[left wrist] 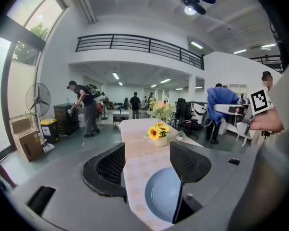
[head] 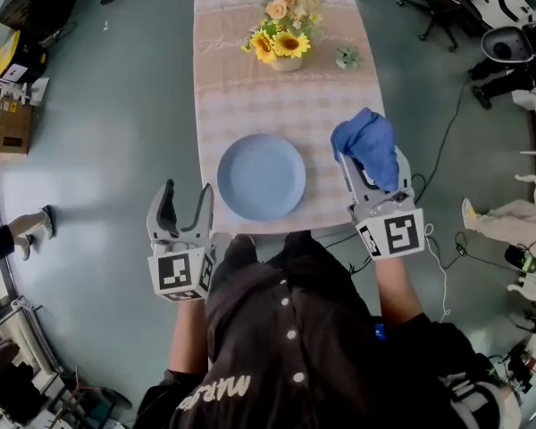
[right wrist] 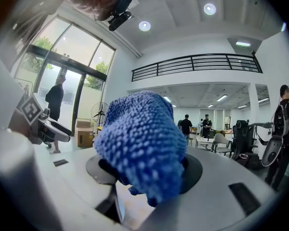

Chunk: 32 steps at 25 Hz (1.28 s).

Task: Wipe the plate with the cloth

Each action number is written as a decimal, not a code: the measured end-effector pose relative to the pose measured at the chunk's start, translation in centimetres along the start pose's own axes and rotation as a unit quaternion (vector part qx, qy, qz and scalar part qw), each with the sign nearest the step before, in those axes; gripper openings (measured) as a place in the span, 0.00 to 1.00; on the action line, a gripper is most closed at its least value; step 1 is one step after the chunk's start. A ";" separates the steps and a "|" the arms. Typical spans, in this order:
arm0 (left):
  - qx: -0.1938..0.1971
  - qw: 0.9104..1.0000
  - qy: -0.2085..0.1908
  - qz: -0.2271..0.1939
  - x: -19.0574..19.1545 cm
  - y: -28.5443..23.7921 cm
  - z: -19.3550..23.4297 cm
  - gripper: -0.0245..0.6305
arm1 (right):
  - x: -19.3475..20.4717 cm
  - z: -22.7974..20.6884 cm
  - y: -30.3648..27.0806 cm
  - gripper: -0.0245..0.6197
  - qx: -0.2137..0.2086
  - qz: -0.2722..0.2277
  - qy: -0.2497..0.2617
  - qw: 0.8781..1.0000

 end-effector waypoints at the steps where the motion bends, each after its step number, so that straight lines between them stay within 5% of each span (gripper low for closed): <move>1: 0.003 1.000 0.003 0.009 0.7 -0.4 0.0 0.49 | 0.4 0.3 -0.4 0.35 -0.008 0.001 0.000 1.000; 16: 0.016 0.992 0.052 0.111 10.8 -4.5 0.8 0.49 | 7.9 4.8 -6.4 0.34 -0.136 0.046 0.042 0.989; 21: 0.021 0.988 0.071 0.139 13.5 -5.5 0.7 0.49 | 11.1 6.6 -7.6 0.34 -0.202 0.117 0.098 0.967; 32: 0.010 0.976 0.104 0.193 19.2 -7.2 0.7 0.44 | 15.9 10.3 -10.3 0.35 -0.273 0.171 0.103 0.941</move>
Point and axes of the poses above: the fingertips, and each gripper's own axes: y backward along the fingers, z to its left, x out of its underside, the point moved 8 cm from there along y, backward along the fingers, and after that the axes turned 7 degrees about -z, right-handed, at the moved point
